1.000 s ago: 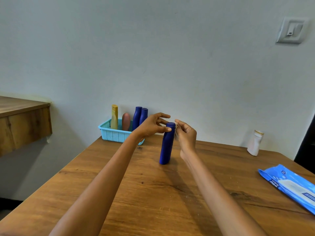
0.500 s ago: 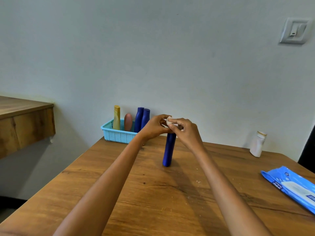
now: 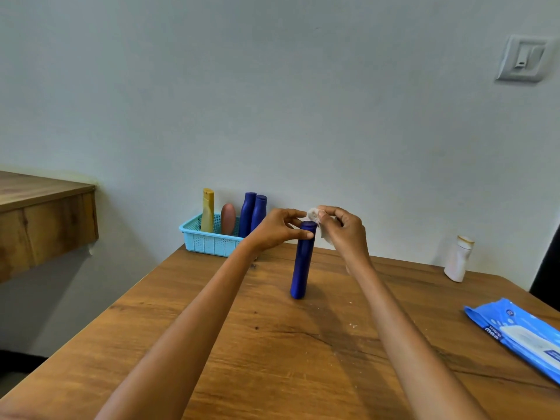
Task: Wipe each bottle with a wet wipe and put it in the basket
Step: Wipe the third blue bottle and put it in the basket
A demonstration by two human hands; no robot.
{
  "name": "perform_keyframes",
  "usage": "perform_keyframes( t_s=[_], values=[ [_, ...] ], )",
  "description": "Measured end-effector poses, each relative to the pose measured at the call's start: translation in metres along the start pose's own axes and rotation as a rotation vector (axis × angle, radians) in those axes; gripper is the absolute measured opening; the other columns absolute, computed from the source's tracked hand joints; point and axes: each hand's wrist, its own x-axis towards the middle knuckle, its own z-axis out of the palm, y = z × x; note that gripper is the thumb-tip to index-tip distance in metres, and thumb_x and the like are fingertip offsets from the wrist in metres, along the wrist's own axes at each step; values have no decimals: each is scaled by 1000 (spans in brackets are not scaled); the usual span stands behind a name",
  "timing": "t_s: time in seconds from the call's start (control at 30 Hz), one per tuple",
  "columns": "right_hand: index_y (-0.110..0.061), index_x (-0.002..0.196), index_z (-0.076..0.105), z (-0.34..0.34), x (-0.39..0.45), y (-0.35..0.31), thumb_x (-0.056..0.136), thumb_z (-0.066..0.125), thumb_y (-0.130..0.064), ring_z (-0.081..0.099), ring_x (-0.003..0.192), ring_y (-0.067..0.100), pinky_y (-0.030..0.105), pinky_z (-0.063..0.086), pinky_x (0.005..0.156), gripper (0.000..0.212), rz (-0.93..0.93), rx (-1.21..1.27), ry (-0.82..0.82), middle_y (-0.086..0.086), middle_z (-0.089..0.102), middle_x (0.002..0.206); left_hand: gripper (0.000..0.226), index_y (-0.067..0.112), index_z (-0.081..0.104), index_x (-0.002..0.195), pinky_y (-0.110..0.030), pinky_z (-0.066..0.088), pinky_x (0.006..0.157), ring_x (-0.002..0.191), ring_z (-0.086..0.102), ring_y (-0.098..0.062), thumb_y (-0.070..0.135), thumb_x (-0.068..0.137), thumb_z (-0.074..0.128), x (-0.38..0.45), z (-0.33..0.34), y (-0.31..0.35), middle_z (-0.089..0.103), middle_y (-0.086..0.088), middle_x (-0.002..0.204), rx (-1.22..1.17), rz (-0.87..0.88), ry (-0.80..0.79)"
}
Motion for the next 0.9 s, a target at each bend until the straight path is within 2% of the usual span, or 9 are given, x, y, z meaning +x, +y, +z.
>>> perform_keyframes(
  t_s=[0.1,0.2,0.37,0.53,0.67,0.73,0.8,0.83,0.9],
  values=[
    [-17,110,67,6,-4,5,91,58,-33,64,95,19,29,55,76,27,79,-43,-95,0,69,101,48,7,56,123,-16,51,77,86,61,-4,19,79,73,1,1,-1,65,-2,102,18,23,19],
    [-17,99,71,4,-5,4,86,66,-31,64,92,16,22,50,71,20,97,51,-45,-1,71,93,50,6,56,124,-17,50,77,90,61,-7,22,79,73,2,2,-3,66,-5,107,30,7,22],
    [-15,91,72,-1,-3,1,82,71,-25,62,85,6,15,47,69,14,-19,-70,17,-6,71,91,54,5,56,126,-19,51,78,93,62,-10,25,79,73,3,4,-7,67,-9,112,37,3,24],
    [-17,96,69,1,-2,3,83,70,-27,62,83,8,21,51,72,17,26,48,109,-6,69,91,42,8,63,116,-18,50,78,87,60,-6,24,78,74,1,10,-3,68,-5,105,39,20,57],
    [-17,117,64,6,-4,7,85,67,-34,64,96,13,29,56,81,37,127,54,-61,0,69,106,38,8,65,112,-25,49,85,89,61,-11,23,79,74,0,13,0,69,-7,103,33,40,76],
    [-16,121,63,5,-5,5,85,67,-31,64,93,11,20,54,76,40,91,-21,-94,0,68,105,35,8,65,110,-28,49,86,88,61,-12,22,79,73,-1,13,0,69,-6,100,29,38,75],
    [-16,115,66,1,-5,0,84,68,-25,62,77,1,6,46,63,32,1,-78,-85,-4,66,92,34,9,66,107,-29,49,85,87,61,-13,24,78,74,-1,14,0,68,-3,96,33,28,79],
    [-15,110,68,-1,-5,-1,83,69,-22,63,75,0,5,46,61,28,-51,-112,-80,-4,67,91,32,10,67,105,-29,49,84,87,61,-13,25,78,74,-1,15,1,67,-1,94,39,23,85],
    [-13,102,72,-1,-4,0,82,71,-16,66,86,7,13,53,68,20,-150,-168,-65,-2,70,97,26,13,68,100,-30,49,83,85,60,-11,25,78,74,0,17,2,66,2,89,58,27,103]
  ],
)
